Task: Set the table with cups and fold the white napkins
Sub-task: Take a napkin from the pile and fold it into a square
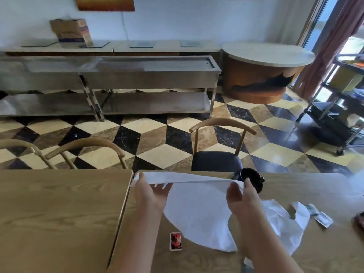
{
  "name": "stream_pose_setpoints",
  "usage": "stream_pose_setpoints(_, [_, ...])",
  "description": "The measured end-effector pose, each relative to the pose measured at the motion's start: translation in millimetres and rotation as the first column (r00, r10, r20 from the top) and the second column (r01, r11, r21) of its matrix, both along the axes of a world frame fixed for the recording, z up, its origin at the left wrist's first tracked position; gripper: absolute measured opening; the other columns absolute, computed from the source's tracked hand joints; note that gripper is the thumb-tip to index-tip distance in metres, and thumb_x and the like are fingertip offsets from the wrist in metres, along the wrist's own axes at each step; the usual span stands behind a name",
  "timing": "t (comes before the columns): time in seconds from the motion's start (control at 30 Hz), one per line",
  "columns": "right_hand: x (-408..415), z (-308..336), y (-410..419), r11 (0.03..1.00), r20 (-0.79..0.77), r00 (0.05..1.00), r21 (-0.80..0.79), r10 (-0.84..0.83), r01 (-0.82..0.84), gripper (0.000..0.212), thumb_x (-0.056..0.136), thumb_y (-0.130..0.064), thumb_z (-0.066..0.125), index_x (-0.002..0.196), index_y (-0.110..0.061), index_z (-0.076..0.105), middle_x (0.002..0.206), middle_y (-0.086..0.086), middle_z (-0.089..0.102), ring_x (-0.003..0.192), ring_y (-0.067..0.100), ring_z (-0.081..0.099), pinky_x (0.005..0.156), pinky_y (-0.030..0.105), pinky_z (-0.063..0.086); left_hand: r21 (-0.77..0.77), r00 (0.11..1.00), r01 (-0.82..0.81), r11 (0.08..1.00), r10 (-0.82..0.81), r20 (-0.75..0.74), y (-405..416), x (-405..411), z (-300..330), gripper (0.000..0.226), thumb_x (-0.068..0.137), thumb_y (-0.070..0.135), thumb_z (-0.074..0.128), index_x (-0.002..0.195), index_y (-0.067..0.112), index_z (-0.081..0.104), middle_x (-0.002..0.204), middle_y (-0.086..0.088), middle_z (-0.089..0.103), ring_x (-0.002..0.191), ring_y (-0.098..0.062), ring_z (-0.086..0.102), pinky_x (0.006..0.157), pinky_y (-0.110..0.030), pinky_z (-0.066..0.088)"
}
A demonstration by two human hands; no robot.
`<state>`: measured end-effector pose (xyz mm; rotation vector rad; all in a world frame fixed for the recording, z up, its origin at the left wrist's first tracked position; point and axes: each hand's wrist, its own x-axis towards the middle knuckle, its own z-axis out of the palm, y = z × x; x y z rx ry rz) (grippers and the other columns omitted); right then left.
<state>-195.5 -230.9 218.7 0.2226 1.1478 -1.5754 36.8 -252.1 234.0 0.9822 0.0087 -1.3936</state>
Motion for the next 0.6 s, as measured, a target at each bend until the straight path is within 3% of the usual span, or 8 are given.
stream_pose_setpoints(0.07, [-12, -5, -30, 0.981, 0.129, 0.978, 0.129, -0.161, 0.145, 0.024, 0.099, -0.028, 0.062, 0.112, -0.009, 0.056, 0.083, 0.002, 0.07, 0.079, 0.011, 0.069, 0.072, 0.025, 0.059, 0.029, 0.999, 0.049, 0.998, -0.049, 0.004, -17, 6, -1, 0.026, 0.105, 0.035, 0.043, 0.103, 0.01, 0.053, 0.108, -0.021, 0.055, 0.096, -0.039, 0.06, 0.085, -0.055, 0.055])
stream_pose_setpoints(0.13, [-20, -1, -53, 0.983, 0.121, 0.991, 0.179, -0.051, 0.029, 0.021, 0.099, -0.023, 0.062, 0.108, -0.005, 0.057, 0.102, 0.014, 0.07, 0.098, 0.026, 0.07, 0.091, 0.038, 0.059, -0.004, 0.996, 0.093, 0.996, -0.093, 0.007, -38, 11, 5, 0.029, 0.106, 0.033, 0.041, 0.114, 0.007, 0.049, 0.109, -0.022, 0.053, 0.104, -0.043, 0.057, 0.085, -0.056, 0.054])
stream_pose_setpoints(0.2, [-20, 9, -71, 0.991, 0.044, 0.993, 0.072, 0.11, -0.113, 0.018, 0.099, -0.019, 0.058, 0.11, -0.005, 0.059, 0.117, 0.015, 0.064, 0.105, 0.03, 0.066, 0.1, 0.041, 0.055, -0.038, 0.994, 0.107, 0.994, -0.106, 0.025, -54, 14, 17, 0.037, 0.106, 0.036, 0.04, 0.127, 0.007, 0.045, 0.115, -0.024, 0.052, 0.113, -0.045, 0.055, 0.091, -0.056, 0.053])
stream_pose_setpoints(0.3, [-21, 26, -89, 0.993, 0.115, 0.99, -0.095, 0.08, -0.069, 0.028, 0.103, -0.017, 0.046, 0.129, -0.011, 0.055, 0.124, 0.015, 0.068, 0.106, 0.032, 0.07, 0.094, 0.046, 0.057, -0.157, 0.996, 0.089, 0.984, -0.084, 0.036, -71, 24, 29, 0.038, 0.104, 0.039, 0.04, 0.125, 0.009, 0.05, 0.112, -0.022, 0.057, 0.101, -0.04, 0.063, 0.092, -0.052, 0.05])
stream_pose_setpoints(0.43, [-14, 34, -87, 0.976, 0.047, 0.994, -0.198, 0.098, -0.087, 0.031, 0.103, -0.011, 0.041, 0.129, -0.005, 0.056, 0.128, 0.017, 0.068, 0.112, 0.033, 0.069, 0.091, 0.045, 0.059, -0.246, 0.995, 0.091, 0.965, -0.077, 0.065, -55, 35, 28, 0.033, 0.103, 0.038, 0.043, 0.119, 0.013, 0.06, 0.103, -0.015, 0.069, 0.096, -0.033, 0.065, 0.084, -0.045, 0.051])
stream_pose_setpoints(0.53, [-11, 19, -68, 0.991, 0.075, 0.995, -0.12, 0.064, -0.054, 0.038, 0.102, -0.01, 0.045, 0.138, -0.015, 0.054, 0.127, 0.01, 0.069, 0.113, 0.029, 0.068, 0.094, 0.042, 0.055, -0.242, 0.99, 0.129, 0.962, -0.111, 0.085, -35, 43, 7, 0.03, 0.101, 0.03, 0.044, 0.119, 0.013, 0.06, 0.103, -0.013, 0.071, 0.099, -0.032, 0.066, 0.085, -0.044, 0.05])
stream_pose_setpoints(0.6, [-11, -4, -46, 0.997, 0.087, 0.994, -0.052, 0.069, -0.064, 0.043, 0.098, -0.006, 0.05, 0.14, -0.015, 0.055, 0.131, 0.007, 0.069, 0.117, 0.025, 0.067, 0.094, 0.039, 0.055, -0.146, 0.99, 0.133, 0.98, -0.124, 0.073, -18, 49, -17, 0.027, 0.101, 0.026, 0.046, 0.12, 0.012, 0.059, 0.109, -0.013, 0.067, 0.1, -0.031, 0.064, 0.083, -0.042, 0.048])
